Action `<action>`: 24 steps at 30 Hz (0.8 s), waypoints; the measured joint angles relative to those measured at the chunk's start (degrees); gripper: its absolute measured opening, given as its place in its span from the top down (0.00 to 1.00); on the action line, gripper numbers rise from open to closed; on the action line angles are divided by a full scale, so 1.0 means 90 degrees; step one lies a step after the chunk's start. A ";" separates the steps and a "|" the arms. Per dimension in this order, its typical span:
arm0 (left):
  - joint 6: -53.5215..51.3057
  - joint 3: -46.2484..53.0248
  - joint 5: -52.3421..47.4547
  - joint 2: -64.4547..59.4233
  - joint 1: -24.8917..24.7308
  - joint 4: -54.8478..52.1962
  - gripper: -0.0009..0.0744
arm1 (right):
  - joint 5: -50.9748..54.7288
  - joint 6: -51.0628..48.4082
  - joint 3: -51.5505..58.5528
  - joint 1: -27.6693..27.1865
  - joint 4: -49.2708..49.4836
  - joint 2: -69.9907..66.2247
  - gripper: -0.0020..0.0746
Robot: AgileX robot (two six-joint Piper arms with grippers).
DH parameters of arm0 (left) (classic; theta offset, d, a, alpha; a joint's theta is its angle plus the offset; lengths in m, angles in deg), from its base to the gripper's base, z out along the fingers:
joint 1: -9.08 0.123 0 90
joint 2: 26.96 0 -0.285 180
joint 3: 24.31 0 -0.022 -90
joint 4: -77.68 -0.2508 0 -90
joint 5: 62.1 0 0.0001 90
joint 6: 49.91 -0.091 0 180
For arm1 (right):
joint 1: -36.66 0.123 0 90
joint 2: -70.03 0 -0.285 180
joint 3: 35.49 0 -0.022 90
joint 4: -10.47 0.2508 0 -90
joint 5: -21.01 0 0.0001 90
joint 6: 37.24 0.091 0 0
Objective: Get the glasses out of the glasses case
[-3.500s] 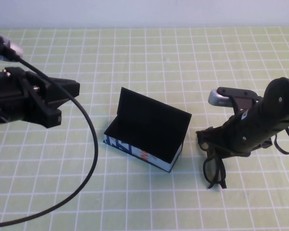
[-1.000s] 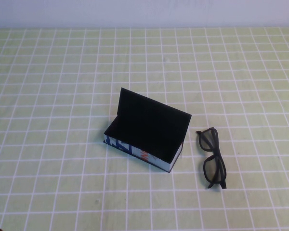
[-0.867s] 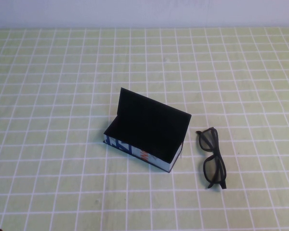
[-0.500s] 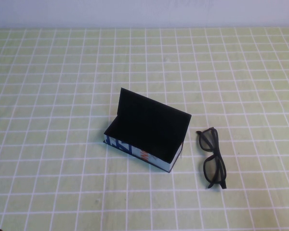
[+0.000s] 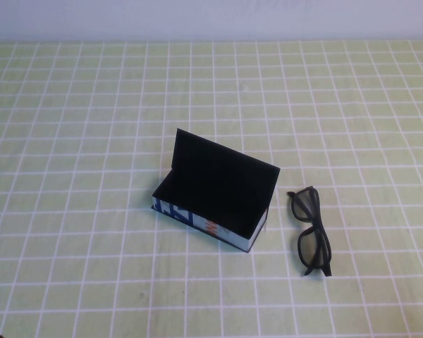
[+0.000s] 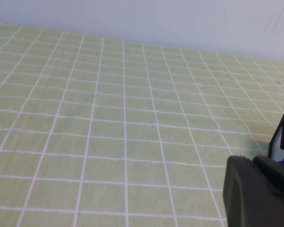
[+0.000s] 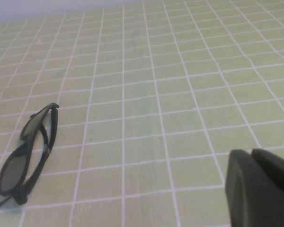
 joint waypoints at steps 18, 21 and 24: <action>-0.0012 0.0000 0.0000 0.0000 0.0000 0.0000 0.99 | 0.0042 0.0000 0.0000 0.0000 0.0129 0.0000 1.00; -0.0012 0.0000 0.0000 0.0000 0.0000 0.0000 0.99 | 0.0042 0.0000 0.0000 0.0000 0.0129 0.0000 1.00; -0.0012 0.0000 0.0000 0.0000 0.0000 0.0000 0.99 | 0.0042 0.0000 0.0000 0.0000 0.0129 0.0000 1.00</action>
